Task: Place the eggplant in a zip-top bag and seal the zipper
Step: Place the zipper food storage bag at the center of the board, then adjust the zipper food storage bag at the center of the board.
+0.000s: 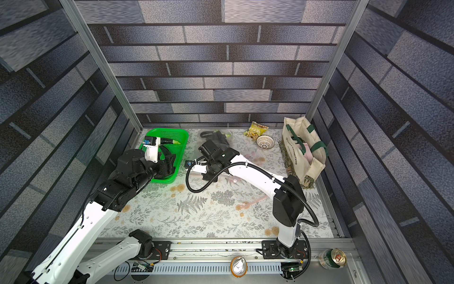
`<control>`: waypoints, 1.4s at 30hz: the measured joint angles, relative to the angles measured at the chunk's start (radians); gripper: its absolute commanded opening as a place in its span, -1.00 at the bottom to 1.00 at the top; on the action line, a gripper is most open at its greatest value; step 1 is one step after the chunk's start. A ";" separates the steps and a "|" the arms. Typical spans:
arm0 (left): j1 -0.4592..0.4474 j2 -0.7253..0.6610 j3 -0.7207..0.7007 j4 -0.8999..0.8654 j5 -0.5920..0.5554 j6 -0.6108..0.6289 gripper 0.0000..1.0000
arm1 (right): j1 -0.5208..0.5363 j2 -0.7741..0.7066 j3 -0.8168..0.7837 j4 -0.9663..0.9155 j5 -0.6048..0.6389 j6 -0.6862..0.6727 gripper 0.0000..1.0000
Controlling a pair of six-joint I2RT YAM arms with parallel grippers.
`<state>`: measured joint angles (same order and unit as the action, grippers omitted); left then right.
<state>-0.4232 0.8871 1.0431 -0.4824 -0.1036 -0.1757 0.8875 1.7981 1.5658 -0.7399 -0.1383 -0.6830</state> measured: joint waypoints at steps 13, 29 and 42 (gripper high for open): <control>-0.048 0.122 -0.147 0.133 0.052 -0.229 0.23 | -0.101 -0.208 -0.207 0.142 -0.268 0.483 0.51; -0.145 0.623 -0.134 0.353 0.073 -0.325 -0.17 | -0.423 -0.025 -0.369 0.359 -0.197 1.091 0.33; -0.059 0.909 0.094 0.294 0.046 -0.377 -0.29 | -0.416 0.083 -0.336 0.456 -0.224 1.140 0.02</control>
<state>-0.4824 1.7962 1.1374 -0.1879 -0.0578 -0.5522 0.4713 1.8812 1.2293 -0.2836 -0.3626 0.4568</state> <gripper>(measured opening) 0.354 0.516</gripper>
